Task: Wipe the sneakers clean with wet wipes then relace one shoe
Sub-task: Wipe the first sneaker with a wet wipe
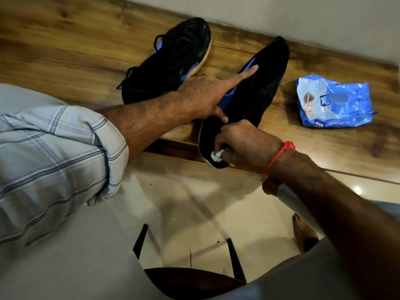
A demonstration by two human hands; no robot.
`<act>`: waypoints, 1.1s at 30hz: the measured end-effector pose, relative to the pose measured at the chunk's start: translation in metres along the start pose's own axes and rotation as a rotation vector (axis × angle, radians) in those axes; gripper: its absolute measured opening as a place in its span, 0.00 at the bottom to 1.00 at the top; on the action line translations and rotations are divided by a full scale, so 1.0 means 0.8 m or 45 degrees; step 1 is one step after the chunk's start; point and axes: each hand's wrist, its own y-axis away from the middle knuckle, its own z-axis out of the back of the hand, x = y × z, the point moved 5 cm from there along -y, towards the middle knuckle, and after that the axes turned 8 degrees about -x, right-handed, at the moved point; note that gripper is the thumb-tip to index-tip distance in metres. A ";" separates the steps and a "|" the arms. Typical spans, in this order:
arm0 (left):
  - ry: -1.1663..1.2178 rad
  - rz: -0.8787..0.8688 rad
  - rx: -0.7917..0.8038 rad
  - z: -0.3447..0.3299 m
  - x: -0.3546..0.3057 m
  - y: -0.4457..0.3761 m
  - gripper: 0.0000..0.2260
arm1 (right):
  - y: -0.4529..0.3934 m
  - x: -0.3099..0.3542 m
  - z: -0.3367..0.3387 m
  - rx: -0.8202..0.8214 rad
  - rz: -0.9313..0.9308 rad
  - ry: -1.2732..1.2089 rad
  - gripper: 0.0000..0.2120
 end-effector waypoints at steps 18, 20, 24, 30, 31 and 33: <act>0.160 -0.043 0.249 -0.001 0.024 -0.024 0.48 | 0.015 -0.055 0.051 -0.477 -0.250 -0.429 0.09; 0.168 -0.035 0.241 -0.003 0.023 -0.023 0.50 | 0.015 -0.045 0.049 -0.392 -0.205 -0.412 0.06; 0.200 -0.047 0.198 -0.008 0.022 -0.023 0.51 | 0.013 -0.034 0.038 -0.382 -0.109 -0.175 0.03; 0.070 -0.125 -0.030 -0.008 0.026 -0.014 0.39 | 0.002 -0.021 0.021 -0.429 -0.077 -0.059 0.06; 0.054 -0.133 -0.040 -0.010 0.028 -0.015 0.38 | 0.001 -0.014 0.019 -0.385 -0.046 -0.041 0.06; 0.039 -0.137 -0.045 -0.014 0.029 -0.018 0.36 | 0.003 -0.003 0.017 -0.241 -0.029 -0.075 0.07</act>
